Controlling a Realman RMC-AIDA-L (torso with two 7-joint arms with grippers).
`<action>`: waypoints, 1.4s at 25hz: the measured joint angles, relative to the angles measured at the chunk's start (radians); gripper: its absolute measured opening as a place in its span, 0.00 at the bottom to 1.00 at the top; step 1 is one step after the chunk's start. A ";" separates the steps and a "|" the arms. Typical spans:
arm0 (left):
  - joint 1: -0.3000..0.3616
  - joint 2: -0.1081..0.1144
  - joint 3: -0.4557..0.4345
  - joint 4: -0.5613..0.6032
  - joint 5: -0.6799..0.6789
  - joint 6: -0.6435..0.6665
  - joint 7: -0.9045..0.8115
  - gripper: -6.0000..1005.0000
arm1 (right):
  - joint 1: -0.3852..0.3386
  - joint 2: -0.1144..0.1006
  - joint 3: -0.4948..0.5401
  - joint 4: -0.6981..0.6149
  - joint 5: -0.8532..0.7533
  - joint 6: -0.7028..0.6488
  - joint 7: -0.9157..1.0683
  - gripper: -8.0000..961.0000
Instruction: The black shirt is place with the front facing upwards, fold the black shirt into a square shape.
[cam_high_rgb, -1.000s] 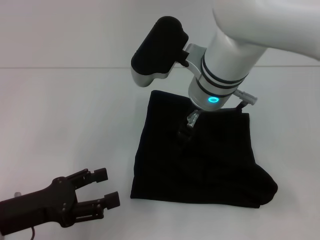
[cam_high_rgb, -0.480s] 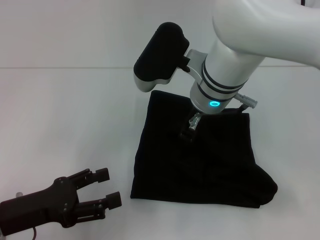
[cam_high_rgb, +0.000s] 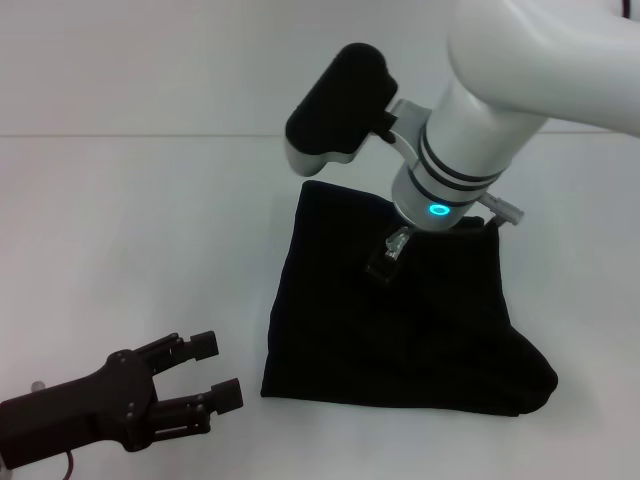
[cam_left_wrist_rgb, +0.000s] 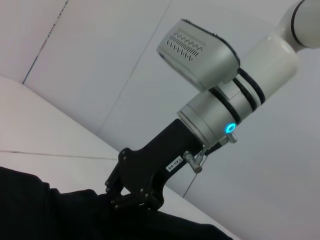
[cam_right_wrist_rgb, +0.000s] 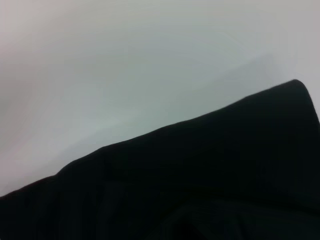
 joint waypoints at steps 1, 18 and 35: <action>0.000 0.000 -0.002 -0.001 0.000 0.002 0.000 0.95 | -0.009 -0.001 0.007 -0.004 0.000 0.002 0.007 0.21; 0.001 0.000 -0.002 -0.022 0.002 0.030 0.001 0.94 | -0.224 -0.013 0.368 -0.063 0.003 0.086 0.025 0.06; -0.003 -0.005 -0.002 -0.024 0.000 0.040 -0.005 0.95 | -0.378 -0.023 0.726 0.131 0.310 0.262 -0.183 0.12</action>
